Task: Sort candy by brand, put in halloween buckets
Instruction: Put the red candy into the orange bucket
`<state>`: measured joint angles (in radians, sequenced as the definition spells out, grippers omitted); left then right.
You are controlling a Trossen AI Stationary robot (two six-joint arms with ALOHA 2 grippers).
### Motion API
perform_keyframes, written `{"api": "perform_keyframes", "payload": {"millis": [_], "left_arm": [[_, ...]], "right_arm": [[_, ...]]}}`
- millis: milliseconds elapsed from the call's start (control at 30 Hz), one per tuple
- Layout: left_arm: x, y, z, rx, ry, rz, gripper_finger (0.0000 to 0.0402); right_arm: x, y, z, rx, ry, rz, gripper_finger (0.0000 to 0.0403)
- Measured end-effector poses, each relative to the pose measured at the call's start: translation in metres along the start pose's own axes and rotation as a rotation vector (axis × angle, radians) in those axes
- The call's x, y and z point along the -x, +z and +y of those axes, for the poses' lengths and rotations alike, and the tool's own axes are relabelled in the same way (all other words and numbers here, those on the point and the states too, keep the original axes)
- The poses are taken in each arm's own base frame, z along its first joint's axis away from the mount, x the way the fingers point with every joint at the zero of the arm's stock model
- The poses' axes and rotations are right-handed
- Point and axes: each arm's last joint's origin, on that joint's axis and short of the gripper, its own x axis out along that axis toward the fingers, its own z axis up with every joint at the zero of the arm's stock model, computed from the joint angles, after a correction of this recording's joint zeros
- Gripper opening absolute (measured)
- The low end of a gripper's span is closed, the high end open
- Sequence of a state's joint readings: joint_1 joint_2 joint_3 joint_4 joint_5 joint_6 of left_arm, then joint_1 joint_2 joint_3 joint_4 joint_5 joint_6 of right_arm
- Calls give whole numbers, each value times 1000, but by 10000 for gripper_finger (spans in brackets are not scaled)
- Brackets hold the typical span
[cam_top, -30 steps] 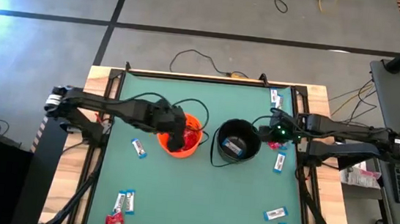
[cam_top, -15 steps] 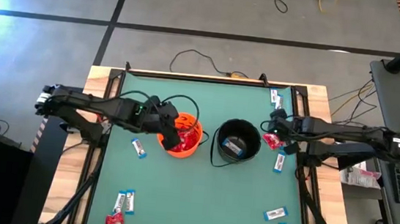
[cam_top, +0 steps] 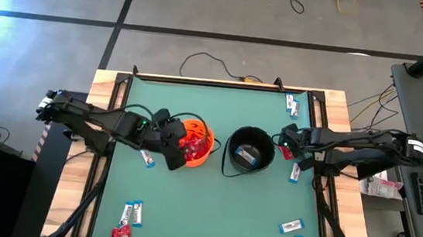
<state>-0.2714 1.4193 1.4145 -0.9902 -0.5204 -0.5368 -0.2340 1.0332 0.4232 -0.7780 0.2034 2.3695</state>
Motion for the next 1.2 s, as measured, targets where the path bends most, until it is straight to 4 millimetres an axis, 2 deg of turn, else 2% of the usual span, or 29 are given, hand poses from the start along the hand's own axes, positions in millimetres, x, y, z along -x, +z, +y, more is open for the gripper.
{"api": "perform_keyframes", "payload": {"millis": [367, 600, 833, 900, 1033, 1200], "left_arm": [[28, -9, -15, -52, 8, -14, 286], [33, -6, -12, -55, 18, -18, 286], [40, -10, -16, -68, 0, -32, 286], [43, -13, -22, -71, -28, -44, 286], [46, -28, -48, -149, -129, -71, 286], [46, -50, -69, -131, -160, -49, 286]], "right_arm": [[3, -21, -28, 135, -92, 52, 11], [9, -31, -37, 228, -110, 104, 11], [15, -47, -54, 441, -134, 138, 11], [17, -57, -59, 560, -108, 142, 11], [20, -85, -69, 786, -67, 129, 11], [26, -137, -89, 953, -51, 150, 11]]}}
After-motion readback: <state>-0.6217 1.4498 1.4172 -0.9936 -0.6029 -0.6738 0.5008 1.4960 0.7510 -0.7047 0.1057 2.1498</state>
